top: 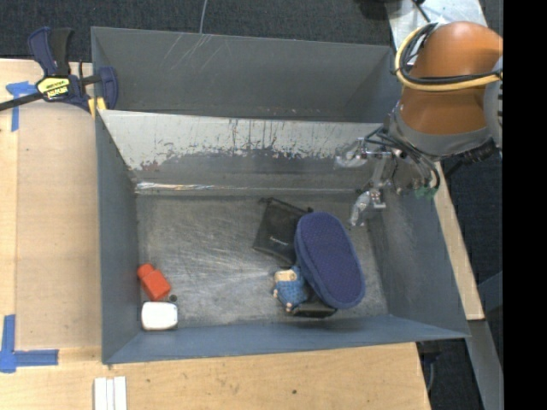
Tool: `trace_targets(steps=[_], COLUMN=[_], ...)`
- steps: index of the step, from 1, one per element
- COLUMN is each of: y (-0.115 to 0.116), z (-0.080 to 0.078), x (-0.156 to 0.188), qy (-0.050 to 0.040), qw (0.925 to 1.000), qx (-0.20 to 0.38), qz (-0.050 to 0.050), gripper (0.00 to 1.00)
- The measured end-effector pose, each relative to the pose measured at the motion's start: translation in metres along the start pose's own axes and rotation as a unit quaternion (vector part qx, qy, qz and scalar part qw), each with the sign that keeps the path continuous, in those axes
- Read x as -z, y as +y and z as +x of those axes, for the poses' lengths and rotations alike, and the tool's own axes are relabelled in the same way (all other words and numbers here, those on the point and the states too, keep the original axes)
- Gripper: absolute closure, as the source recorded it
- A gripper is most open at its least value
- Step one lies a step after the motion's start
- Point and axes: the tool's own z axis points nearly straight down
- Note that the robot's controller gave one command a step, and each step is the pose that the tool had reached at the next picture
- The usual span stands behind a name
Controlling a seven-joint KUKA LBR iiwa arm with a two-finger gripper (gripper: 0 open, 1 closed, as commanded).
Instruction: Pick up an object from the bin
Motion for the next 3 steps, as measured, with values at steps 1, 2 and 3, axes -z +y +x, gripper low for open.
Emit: trace_targets(steps=[1,2,3], y=[0.013,0.031,0.054], z=[-0.008,-0.004,0.001], x=[-0.064,-0.057,-0.060], qy=[-0.0064,-0.0055,-0.0061], qw=[0.9968,0.9911,0.9771], qx=[-0.080,-0.133,-0.213], qz=[0.005,0.002,0.003], gripper=[0.00,0.00,0.00])
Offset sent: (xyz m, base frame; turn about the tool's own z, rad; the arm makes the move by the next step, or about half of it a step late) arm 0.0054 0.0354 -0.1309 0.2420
